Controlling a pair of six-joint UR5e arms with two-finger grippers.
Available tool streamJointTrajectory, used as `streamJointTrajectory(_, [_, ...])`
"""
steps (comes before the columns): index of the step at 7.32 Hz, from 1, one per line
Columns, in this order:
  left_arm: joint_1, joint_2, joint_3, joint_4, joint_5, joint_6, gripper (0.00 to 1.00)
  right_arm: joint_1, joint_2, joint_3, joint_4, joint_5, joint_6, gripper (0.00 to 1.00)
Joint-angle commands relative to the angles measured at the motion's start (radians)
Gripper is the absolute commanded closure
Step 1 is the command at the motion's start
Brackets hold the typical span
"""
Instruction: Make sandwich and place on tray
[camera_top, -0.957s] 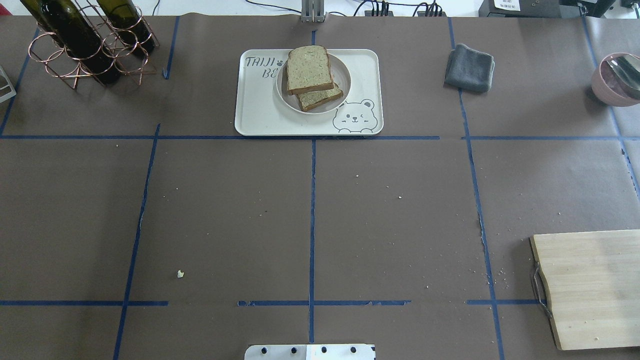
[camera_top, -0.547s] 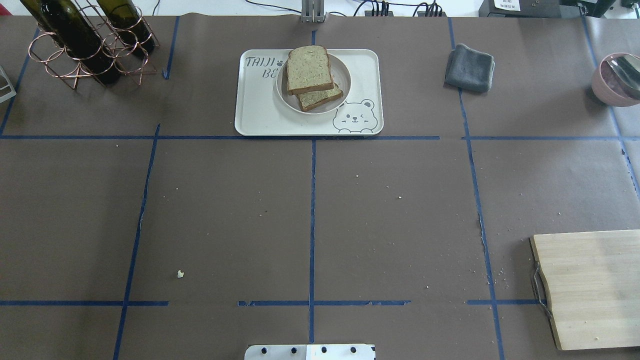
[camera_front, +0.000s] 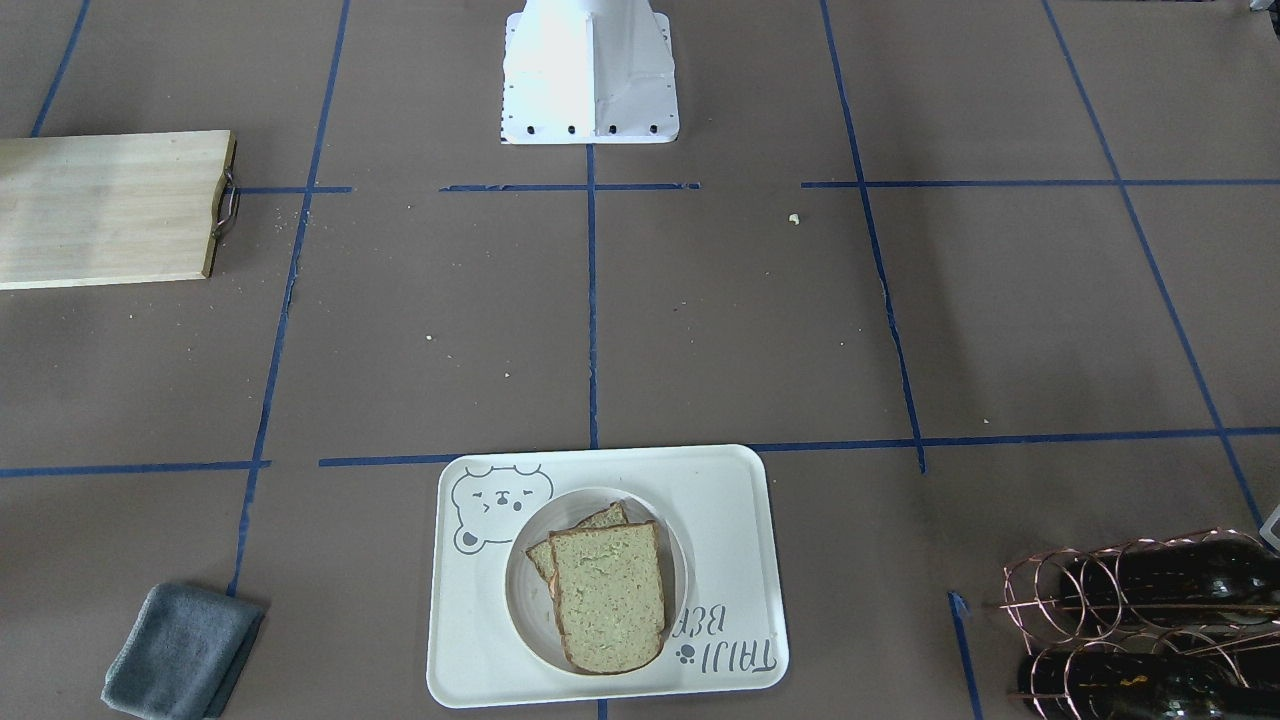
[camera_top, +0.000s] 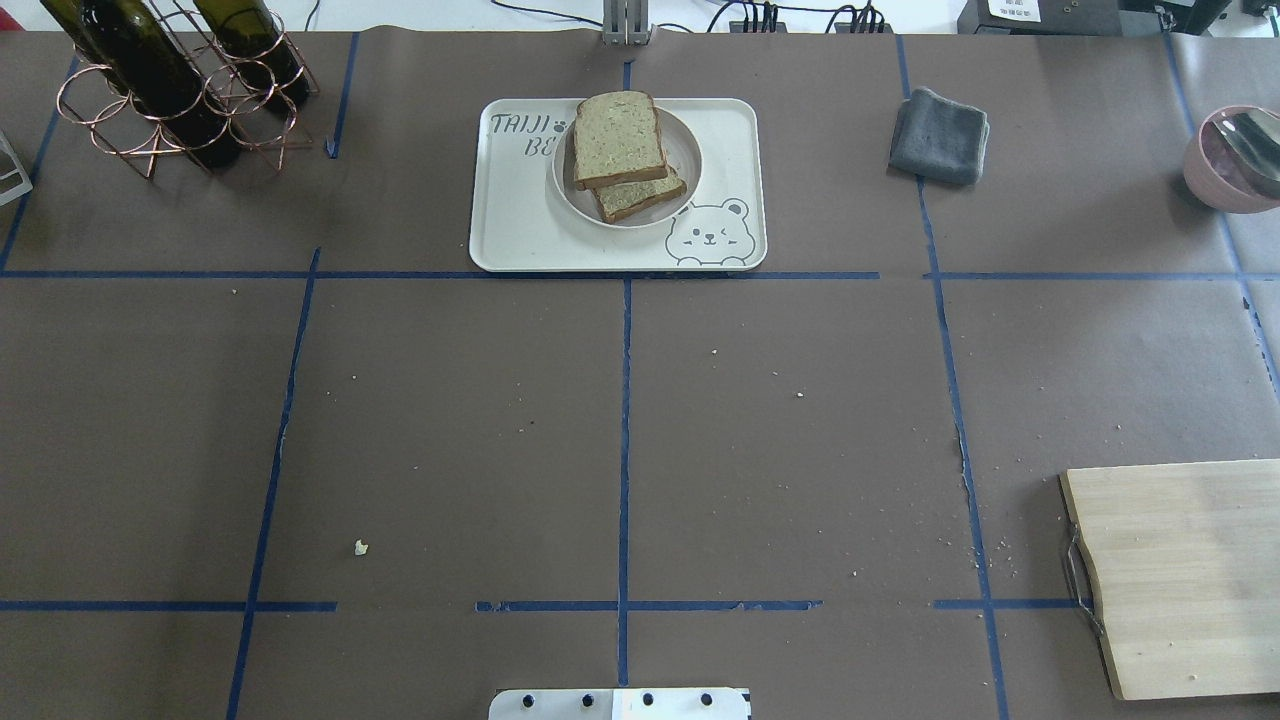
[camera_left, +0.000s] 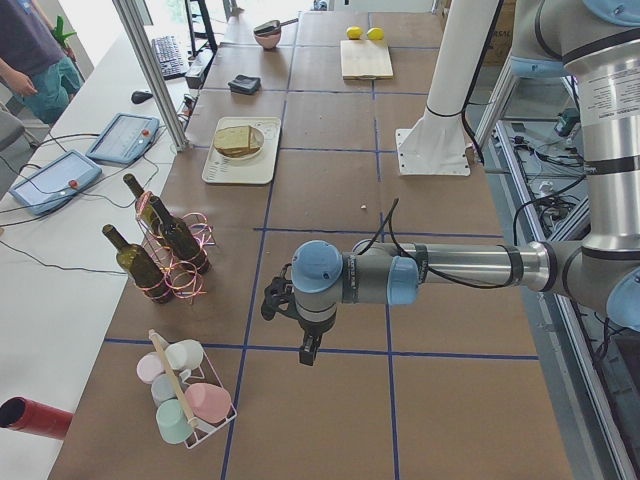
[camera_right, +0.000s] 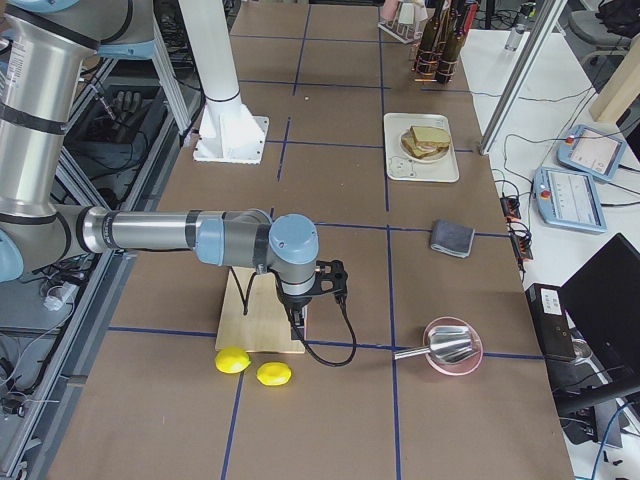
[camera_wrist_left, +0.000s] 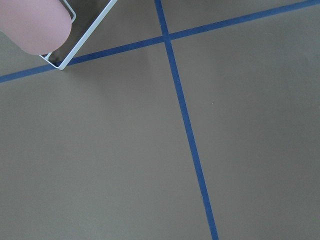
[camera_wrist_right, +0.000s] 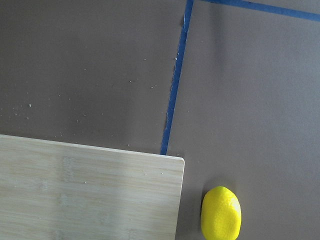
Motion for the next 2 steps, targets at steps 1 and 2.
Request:
streamJointTrajectory(1, [0.000, 0.000, 0.001, -0.002, 0.001, -0.005, 0.00, 0.000, 0.000, 0.000, 0.002, 0.000, 0.000, 0.00])
streamJointTrajectory(2, [0.000, 0.000, -0.004, 0.000, 0.001, -0.005, 0.00, 0.000, 0.000, 0.000, 0.000, 0.000, 0.000, 0.00])
